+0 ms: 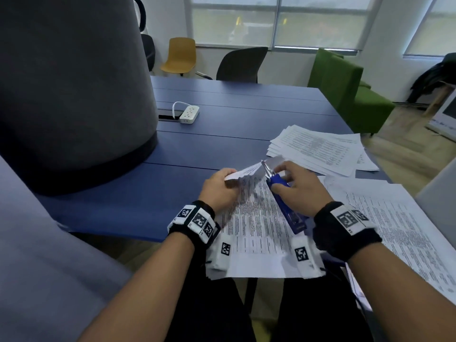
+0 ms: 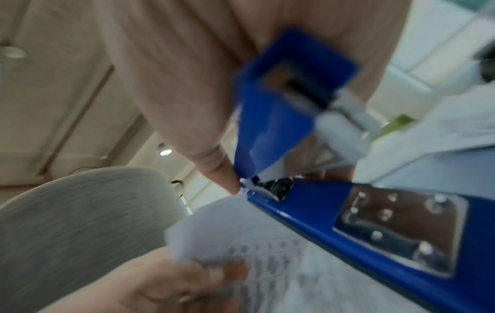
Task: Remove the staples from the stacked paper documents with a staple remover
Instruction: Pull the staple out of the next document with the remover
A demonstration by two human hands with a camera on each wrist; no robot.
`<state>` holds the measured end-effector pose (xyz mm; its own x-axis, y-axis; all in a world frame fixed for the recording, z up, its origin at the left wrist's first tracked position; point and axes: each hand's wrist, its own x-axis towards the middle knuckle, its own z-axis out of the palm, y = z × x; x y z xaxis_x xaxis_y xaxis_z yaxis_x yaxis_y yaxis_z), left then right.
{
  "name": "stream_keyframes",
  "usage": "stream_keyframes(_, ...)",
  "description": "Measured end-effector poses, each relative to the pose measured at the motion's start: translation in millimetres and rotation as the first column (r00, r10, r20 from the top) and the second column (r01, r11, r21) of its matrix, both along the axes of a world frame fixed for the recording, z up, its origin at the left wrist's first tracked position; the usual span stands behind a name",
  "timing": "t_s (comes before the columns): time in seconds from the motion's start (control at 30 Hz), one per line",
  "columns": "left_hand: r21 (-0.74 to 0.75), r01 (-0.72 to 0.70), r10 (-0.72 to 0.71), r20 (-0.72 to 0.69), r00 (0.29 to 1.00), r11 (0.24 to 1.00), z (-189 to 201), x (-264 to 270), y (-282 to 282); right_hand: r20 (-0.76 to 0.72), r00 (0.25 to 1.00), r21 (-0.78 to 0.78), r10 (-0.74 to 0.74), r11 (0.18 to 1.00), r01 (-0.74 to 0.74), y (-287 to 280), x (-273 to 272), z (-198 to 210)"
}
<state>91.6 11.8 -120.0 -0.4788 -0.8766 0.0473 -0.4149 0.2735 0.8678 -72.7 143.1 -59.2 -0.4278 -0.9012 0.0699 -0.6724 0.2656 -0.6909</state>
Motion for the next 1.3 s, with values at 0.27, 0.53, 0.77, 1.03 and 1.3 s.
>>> stream_keyframes(0.27, -0.071, -0.042, 0.075, 0.588, 0.805, 0.997, 20.8, 8.2, -29.1, 0.002, 0.992, 0.069, 0.124, 0.990, -0.124, 3.9, 6.0, -18.9)
stream_keyframes(0.53, 0.248, -0.032, 0.079, -0.182, 0.980, 0.968, 8.2, 14.1, -15.0, -0.054, 0.977, 0.196, 0.206, 0.962, -0.192, -7.1, 19.8, -18.0)
stream_keyframes(0.77, 0.541, 0.080, 0.176, -0.405, 0.897, 0.837, -15.9, 10.6, -12.2, 0.062, 0.987, 0.187, 0.151, 0.969, -0.160, -12.3, 26.4, -21.5)
stream_keyframes(1.03, 0.487, 0.188, 0.101, -0.508, 0.856, 0.853, -35.4, 13.2, -11.1, 0.009, 0.990, 0.226, 0.139, 0.964, -0.138, -16.0, 33.7, -27.9)
stream_keyframes(1.3, 0.492, 0.164, 0.115, -0.489, 0.864, 0.855, -36.9, 9.7, -9.4, -0.035, 0.991, 0.181, 0.127, 0.976, -0.118, -22.1, 37.5, -24.3)
